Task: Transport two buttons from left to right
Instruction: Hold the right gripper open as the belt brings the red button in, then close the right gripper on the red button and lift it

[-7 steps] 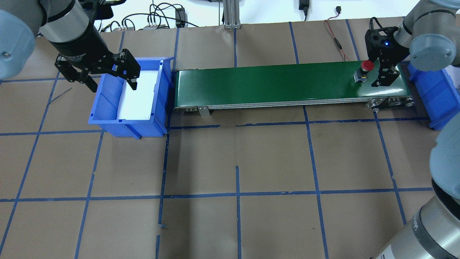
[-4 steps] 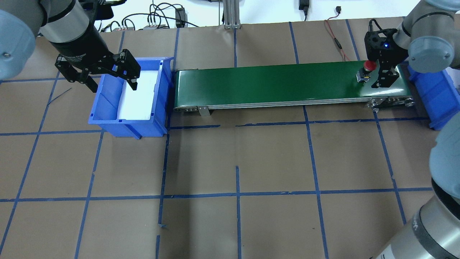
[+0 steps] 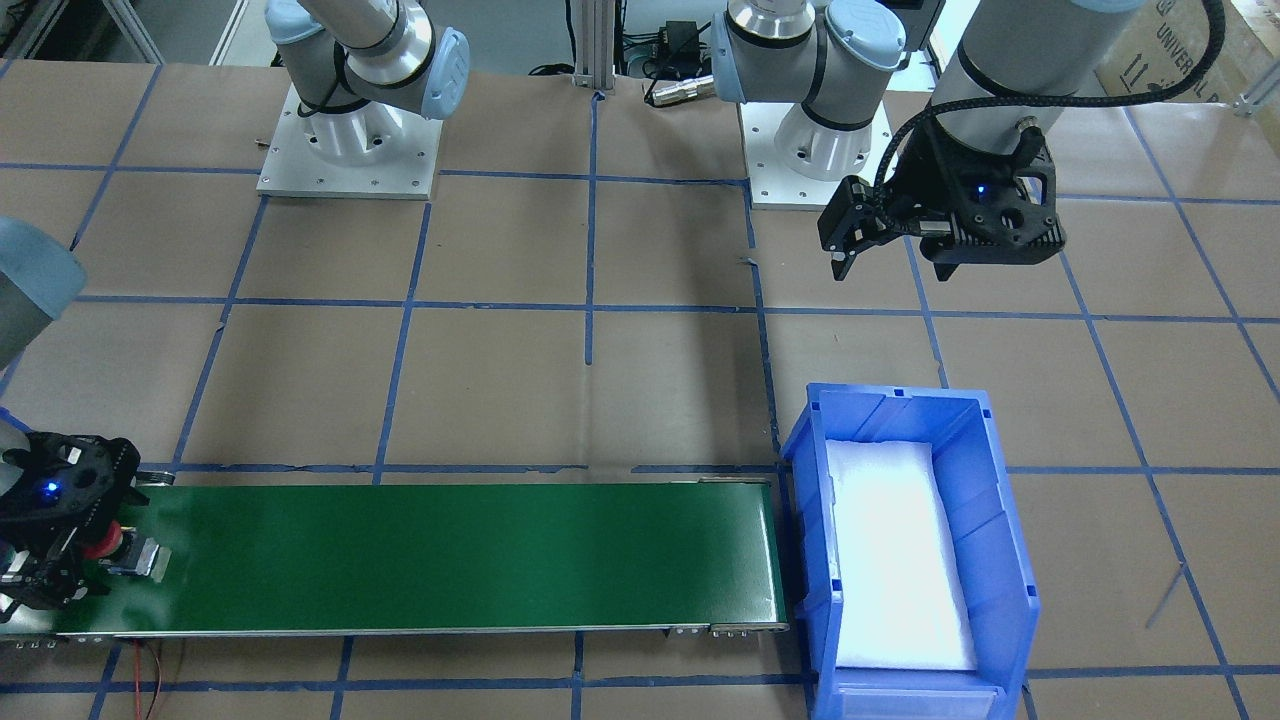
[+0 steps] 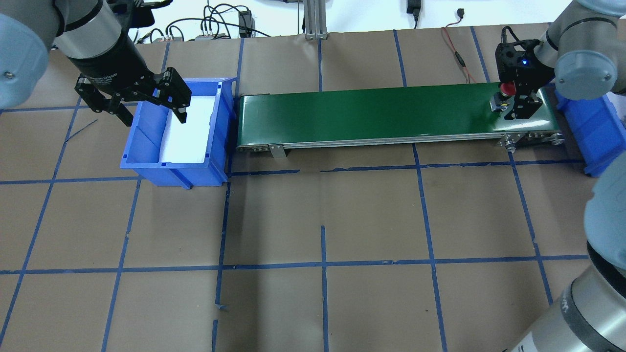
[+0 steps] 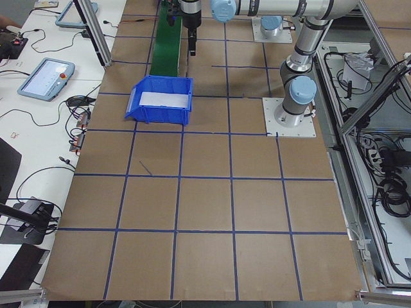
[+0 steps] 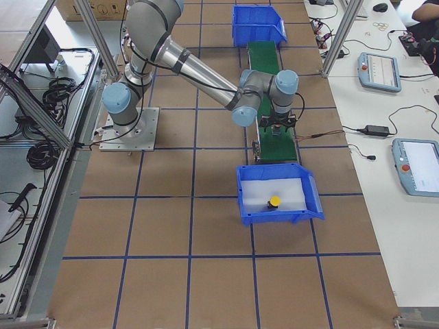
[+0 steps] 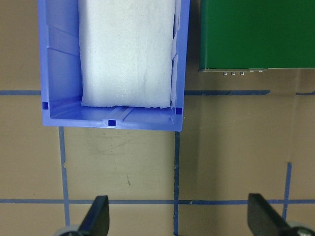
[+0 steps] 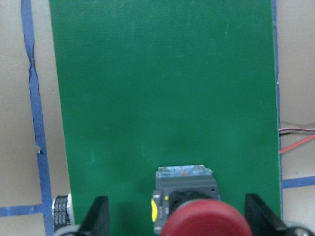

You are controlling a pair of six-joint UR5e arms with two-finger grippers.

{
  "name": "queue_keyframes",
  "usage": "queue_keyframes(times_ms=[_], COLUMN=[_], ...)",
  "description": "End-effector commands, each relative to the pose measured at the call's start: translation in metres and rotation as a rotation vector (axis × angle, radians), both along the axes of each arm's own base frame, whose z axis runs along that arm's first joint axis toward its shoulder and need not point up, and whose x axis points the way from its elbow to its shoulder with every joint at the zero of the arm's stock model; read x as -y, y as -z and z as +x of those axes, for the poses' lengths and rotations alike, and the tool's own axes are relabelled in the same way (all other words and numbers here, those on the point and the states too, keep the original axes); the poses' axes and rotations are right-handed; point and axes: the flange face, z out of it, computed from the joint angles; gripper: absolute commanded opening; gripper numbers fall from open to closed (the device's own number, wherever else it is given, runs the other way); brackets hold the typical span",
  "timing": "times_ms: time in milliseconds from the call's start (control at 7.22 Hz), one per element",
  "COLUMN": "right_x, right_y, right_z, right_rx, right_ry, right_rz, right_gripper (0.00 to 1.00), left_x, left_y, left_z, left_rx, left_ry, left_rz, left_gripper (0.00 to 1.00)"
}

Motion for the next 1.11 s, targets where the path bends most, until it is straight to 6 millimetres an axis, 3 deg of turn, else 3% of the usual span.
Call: queue_keyframes(times_ms=[0,139,277,554,693,831,970], right_x=[0.0,-0.001,0.0,0.002,0.014,0.012,0.0], right_y=[-0.001,0.001,-0.002,-0.013,-0.041,-0.067,-0.081], right_z=[-0.001,-0.005,-0.009,-0.01,-0.026,-0.079,-0.136], right_rx=[-0.01,-0.047,-0.078,-0.079,-0.108,-0.1,-0.066], right_ry=[-0.021,-0.025,-0.033,-0.036,-0.085,-0.069,-0.062], right_rz=[-0.006,0.009,0.008,-0.013,-0.056,-0.045,-0.062], right_gripper=[0.52,0.24,0.08,0.07,0.07,0.07,0.06], left_x=[0.0,0.0,0.0,0.0,0.0,0.0,0.0], left_y=[0.0,0.0,0.001,0.001,0.0,0.002,0.0], left_z=[0.0,0.0,0.001,-0.001,-0.001,-0.001,-0.001], left_rx=[-0.001,0.004,0.008,0.0,-0.002,-0.001,-0.002], left_ry=[0.0,0.0,0.0,0.002,0.0,0.0,0.001], left_rz=[-0.001,0.001,0.002,0.002,-0.001,0.002,-0.001], left_gripper=[1.0,1.0,1.0,1.0,1.0,1.0,1.0])
